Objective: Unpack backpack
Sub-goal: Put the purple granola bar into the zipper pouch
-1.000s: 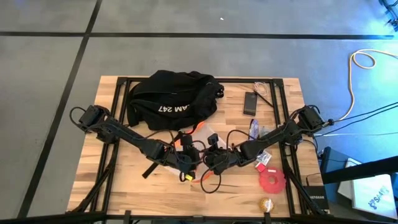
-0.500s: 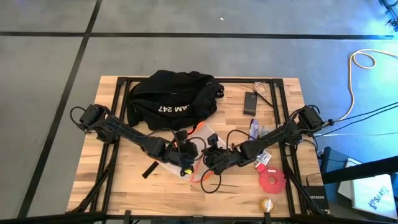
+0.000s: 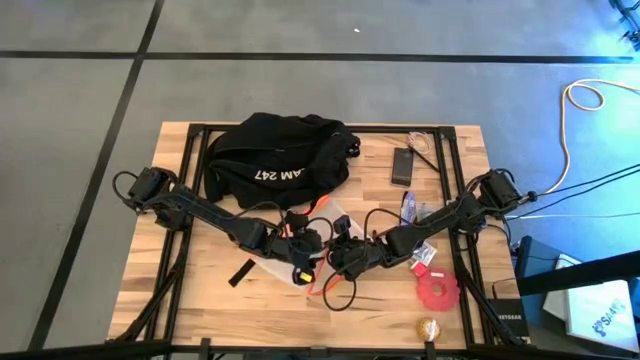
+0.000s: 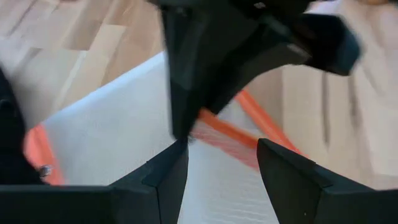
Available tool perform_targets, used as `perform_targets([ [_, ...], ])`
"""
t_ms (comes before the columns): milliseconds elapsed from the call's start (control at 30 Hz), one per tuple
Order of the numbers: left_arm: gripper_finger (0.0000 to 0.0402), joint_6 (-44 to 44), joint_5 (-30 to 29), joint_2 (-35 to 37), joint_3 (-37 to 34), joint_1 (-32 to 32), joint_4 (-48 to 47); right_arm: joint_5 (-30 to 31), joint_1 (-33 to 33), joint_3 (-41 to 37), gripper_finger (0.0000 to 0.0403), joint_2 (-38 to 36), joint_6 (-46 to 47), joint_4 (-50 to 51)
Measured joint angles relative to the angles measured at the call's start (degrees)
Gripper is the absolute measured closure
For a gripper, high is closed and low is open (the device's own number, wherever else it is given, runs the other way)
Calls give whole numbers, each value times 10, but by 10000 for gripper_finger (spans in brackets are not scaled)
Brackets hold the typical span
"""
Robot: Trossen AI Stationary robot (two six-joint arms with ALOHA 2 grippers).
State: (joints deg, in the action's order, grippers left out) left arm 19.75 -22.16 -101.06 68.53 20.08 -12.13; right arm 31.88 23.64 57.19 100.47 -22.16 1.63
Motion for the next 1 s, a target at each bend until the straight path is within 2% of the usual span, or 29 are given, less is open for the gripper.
perform_targets([
  [233, 225, 26, 5, 0, -19, -7, 13, 1, 0, 0, 403, 0, -8, -1],
  [467, 225, 68, 7, 0, -76, -16, 61, 5, 0, 2, 403, 0, -9, 0],
  [800, 225, 55, 8, 0, -87, -13, 124, 6, 0, 18, 403, 0, -25, 0],
  [900, 225, 49, 8, 6, -87, -13, 117, 6, 0, 18, 403, 0, -25, 11],
  [1000, 225, 51, -14, 23, -87, -14, 56, 5, 0, 18, 403, 0, -24, 20],
])
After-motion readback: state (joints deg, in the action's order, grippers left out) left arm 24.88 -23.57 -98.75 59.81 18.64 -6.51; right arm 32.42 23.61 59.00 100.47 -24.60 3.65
